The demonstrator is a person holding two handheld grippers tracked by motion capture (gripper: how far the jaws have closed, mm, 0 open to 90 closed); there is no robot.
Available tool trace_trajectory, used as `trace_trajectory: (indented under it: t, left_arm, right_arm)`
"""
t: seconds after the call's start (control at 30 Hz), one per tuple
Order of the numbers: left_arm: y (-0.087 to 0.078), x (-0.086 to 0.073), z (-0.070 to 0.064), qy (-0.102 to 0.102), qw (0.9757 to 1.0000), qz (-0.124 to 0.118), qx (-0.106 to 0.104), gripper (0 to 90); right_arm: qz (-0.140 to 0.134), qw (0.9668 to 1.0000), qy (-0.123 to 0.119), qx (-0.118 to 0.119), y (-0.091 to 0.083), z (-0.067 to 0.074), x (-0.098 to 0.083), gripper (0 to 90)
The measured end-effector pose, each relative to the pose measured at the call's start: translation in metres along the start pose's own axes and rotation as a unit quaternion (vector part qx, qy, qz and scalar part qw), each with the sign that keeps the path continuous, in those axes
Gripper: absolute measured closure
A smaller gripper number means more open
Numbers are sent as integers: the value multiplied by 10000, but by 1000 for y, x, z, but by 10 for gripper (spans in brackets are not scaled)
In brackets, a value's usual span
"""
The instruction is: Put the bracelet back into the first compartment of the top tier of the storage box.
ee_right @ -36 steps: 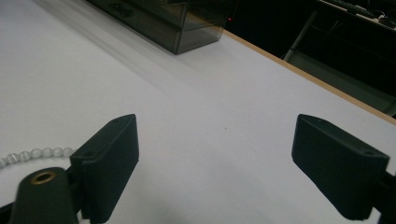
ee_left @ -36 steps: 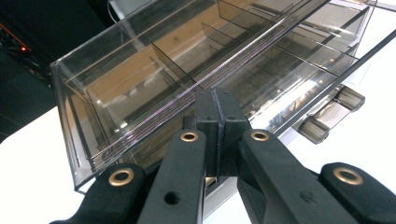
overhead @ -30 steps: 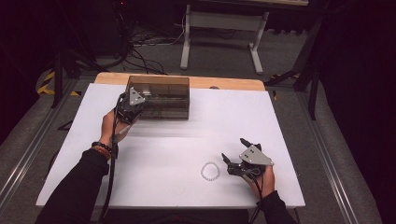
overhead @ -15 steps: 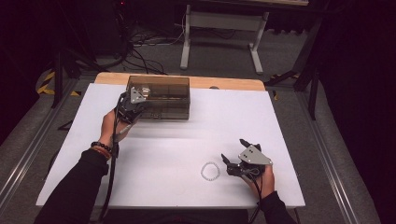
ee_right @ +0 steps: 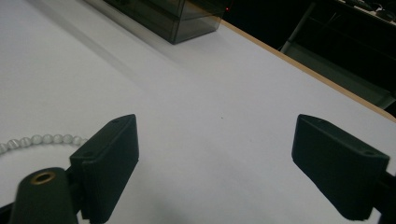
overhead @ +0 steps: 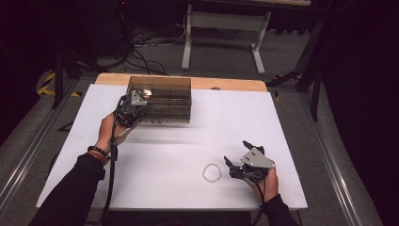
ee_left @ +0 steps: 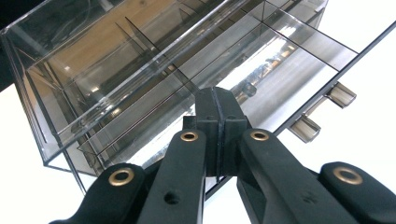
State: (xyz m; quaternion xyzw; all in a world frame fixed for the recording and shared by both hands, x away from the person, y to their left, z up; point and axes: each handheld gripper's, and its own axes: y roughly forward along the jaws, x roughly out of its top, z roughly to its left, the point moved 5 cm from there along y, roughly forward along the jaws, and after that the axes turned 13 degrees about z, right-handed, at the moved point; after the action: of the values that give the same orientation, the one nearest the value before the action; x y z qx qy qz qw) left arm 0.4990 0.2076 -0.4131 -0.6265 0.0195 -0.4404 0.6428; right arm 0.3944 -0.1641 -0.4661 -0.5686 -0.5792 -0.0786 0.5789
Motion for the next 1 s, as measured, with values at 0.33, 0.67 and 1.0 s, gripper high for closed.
trace_trajectory:
  t: [0.33, 0.67, 1.0]
  left_arm:
    - [-7, -1, -7, 104, 9999, -23, 72, 898]
    - [5, -1, 1, 82, 9996, 180, 178, 897]
    - [7, -4, 6, -3, 9998, 167, -117, 899]
  right_arm:
    - [20, 10000, -19, -9, 0, 2, 1, 155]
    - [31, 10000, -4, -6, 1, 1, 1, 157]
    - [100, 9999, -20, 54, 4, 3, 0, 157]
